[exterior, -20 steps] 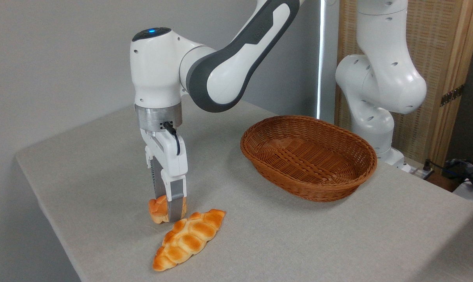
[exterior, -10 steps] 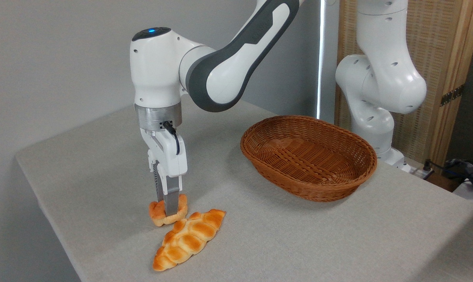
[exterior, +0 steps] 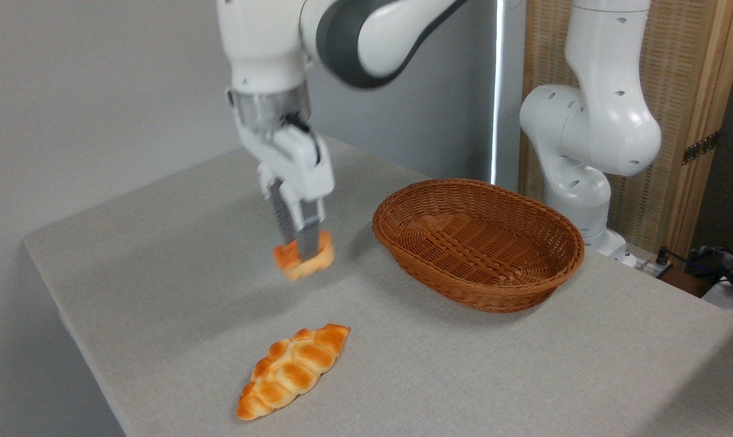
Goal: Put bread into the basket
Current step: 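Lift the bun and carry it over the wicker basket, then lower the bun into the basket and open the gripper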
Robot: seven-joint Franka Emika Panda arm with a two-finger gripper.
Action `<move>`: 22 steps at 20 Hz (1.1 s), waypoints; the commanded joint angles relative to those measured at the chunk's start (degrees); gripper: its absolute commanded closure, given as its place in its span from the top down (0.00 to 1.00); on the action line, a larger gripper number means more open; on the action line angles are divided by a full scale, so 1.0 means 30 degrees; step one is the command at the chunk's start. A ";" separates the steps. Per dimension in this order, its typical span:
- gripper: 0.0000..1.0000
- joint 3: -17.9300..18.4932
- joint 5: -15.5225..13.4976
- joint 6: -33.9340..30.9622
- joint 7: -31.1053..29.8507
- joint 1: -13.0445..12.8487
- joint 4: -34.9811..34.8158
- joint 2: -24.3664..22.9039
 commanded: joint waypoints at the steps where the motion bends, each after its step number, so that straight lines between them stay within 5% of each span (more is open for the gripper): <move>1: 0.38 0.0307 -0.0406 -0.4499 0.0170 -0.0037 -0.0443 -0.2893; 4: 0.38 0.0337 -0.0376 -0.7583 0.1716 -0.0066 -0.1111 -0.4651; 10: 0.40 0.0308 -0.0201 -0.7327 0.3159 -0.0883 -0.6443 -0.9605; 13: 0.45 0.0133 -0.0200 -0.6684 0.3159 -0.1294 -0.7384 -0.9668; 14: 0.50 0.0103 -0.0200 -0.6304 0.3159 -0.1354 -0.7561 -0.9551; 15: 0.67 0.0074 -0.0200 -0.5837 0.3159 -0.1355 -0.7794 -0.9492; 16: 0.70 0.0073 -0.0200 -0.5339 0.3159 -0.1355 -0.8000 -0.9376; 22: 0.78 -0.0452 -0.0171 -0.4397 0.3130 -0.1560 -0.8616 -0.8261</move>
